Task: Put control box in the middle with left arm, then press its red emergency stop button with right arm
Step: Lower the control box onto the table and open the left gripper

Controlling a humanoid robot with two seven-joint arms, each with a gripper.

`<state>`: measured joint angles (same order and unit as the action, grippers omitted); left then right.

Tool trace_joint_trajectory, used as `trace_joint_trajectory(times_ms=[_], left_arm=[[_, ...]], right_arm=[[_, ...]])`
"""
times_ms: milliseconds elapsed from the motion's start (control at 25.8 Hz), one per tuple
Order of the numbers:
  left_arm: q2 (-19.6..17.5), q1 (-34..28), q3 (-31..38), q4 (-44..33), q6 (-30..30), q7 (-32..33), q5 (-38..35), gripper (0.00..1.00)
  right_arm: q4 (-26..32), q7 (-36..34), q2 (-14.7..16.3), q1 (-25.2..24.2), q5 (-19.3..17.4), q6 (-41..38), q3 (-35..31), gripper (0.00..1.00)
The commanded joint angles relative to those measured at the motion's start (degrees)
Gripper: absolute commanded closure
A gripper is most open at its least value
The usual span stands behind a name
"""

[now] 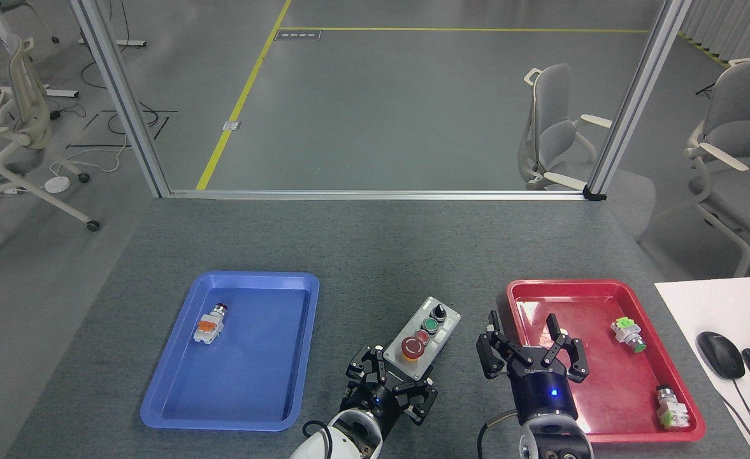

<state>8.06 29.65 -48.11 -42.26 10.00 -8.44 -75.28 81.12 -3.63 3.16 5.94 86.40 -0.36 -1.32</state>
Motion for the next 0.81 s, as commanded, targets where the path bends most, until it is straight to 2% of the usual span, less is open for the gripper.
trace_joint_trajectory(times_ms=[0,233,388,466,659,776], left_arm=[[0.0,0.2,-2.3,-0.4,-0.4,0.7,0.0,1.00],[0.0,0.5,-2.4,-0.4,-1.5,2.3,0.0,1.00],[0.0,0.5,-2.4,-0.4,-1.1,2.4,0.0,0.58],[0.0,0.5,-2.4,-0.4,-1.0,2.4,0.0,0.41],[-0.1,0.5,-2.4,-0.4,-0.8,2.3,0.0,0.26],[-0.1,0.5,-2.4,-0.5,-0.8,1.9,0.0,0.12]], right_arm=[[0.0,-0.2,-0.1,0.0,0.0,0.0,0.0,0.01],[0.0,-0.2,-0.1,0.0,0.0,0.0,0.2,0.01],[0.0,-0.2,-0.2,-0.1,0.1,0.0,0.4,0.01],[0.0,-0.2,-0.2,-0.3,0.1,0.0,0.4,0.01],[-0.1,-0.2,-0.2,-0.3,0.1,0.0,0.4,0.02],[-0.1,-0.2,-0.2,-0.3,0.1,0.0,0.4,0.02]])
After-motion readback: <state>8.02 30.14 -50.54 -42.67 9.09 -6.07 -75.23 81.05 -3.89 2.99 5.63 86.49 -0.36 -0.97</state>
